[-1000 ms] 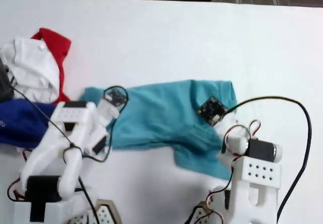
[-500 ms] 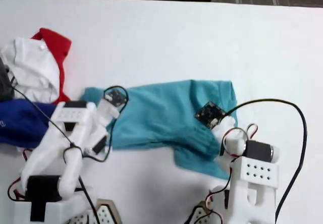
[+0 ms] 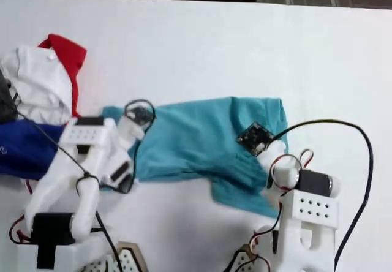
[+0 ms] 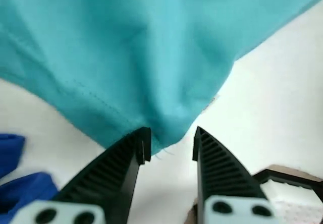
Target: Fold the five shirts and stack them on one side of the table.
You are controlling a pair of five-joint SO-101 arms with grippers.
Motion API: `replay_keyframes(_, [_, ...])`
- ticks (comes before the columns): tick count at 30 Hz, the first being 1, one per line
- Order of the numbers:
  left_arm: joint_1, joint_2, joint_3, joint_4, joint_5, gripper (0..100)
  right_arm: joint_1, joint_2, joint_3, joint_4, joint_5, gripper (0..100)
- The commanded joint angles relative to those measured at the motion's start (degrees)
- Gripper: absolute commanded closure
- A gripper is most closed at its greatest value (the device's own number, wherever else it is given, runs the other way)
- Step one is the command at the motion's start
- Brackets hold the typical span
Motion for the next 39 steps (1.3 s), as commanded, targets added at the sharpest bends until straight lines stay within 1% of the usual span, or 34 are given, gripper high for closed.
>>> replay_keyframes(1, [0.09, -1.58, -12.44, 8.62, 0.00, 83, 0.31, -1.36, -7.21, -0.40, 0.00, 75.5])
replay_keyframes(3, [0.09, -1.58, -20.44, 13.71, -0.09, 83, 0.48, -1.36, -11.60, -0.40, -0.88, 75.5])
replay_keyframes(6, [-0.18, -0.97, -33.54, 19.25, 0.09, 83, 0.31, -0.75, -18.73, -1.36, -6.51, 75.5])
replay_keyframes(8, [-0.88, -0.79, -40.31, 19.69, 0.44, 83, 0.31, -0.66, -21.71, -5.41, -12.22, 75.5])
replay_keyframes(10, [-0.88, 0.88, -43.56, 18.29, 2.99, 83, 0.31, -0.48, -22.15, -10.68, -18.20, 76.0])
replay_keyframes(12, [-0.44, 5.19, -44.09, 16.26, 6.07, 83, -0.92, 1.80, -22.15, -14.55, -21.63, 82.3])
replay_keyframes(15, [-0.35, 14.95, -44.70, 11.69, 8.79, 83, -4.97, 9.80, -22.42, -18.51, -22.59, 99.3])
replay_keyframes(17, [-0.35, 21.63, -46.37, 9.14, 9.93, 83, -7.60, 17.19, -22.59, -22.02, -22.59, 94.9])
replay_keyframes(18, [-0.35, 24.79, -47.52, 8.00, 10.37, 83, -8.48, 21.23, -23.12, -23.96, -22.59, 94.6])
replay_keyframes(21, [-0.44, 32.97, -52.09, 5.89, 10.81, 83, -10.77, 34.24, -27.08, -27.82, -22.59, 96.6])
replay_keyframes(26, [-0.79, 43.25, -62.11, 5.36, 11.52, 83, -10.86, 53.41, -40.53, -28.18, -22.59, 97.8])
replay_keyframes(29, [-1.93, 47.30, -66.15, 5.71, 11.43, 83, -9.19, 61.93, -46.33, -28.18, -22.59, 97.8])
replay_keyframes(33, [-5.10, 51.16, -68.26, 7.74, 11.16, 83, -5.76, 70.46, -49.93, -28.18, -22.42, 97.8])
replay_keyframes(37, [-8.97, 52.75, -68.09, 7.74, 10.90, 83, -1.98, 75.12, -52.31, -28.26, -22.15, 97.8])
replay_keyframes(39, [-10.11, 53.10, -68.00, 7.74, 9.49, 83, -0.66, 76.18, -53.36, -28.26, -22.15, 97.8])
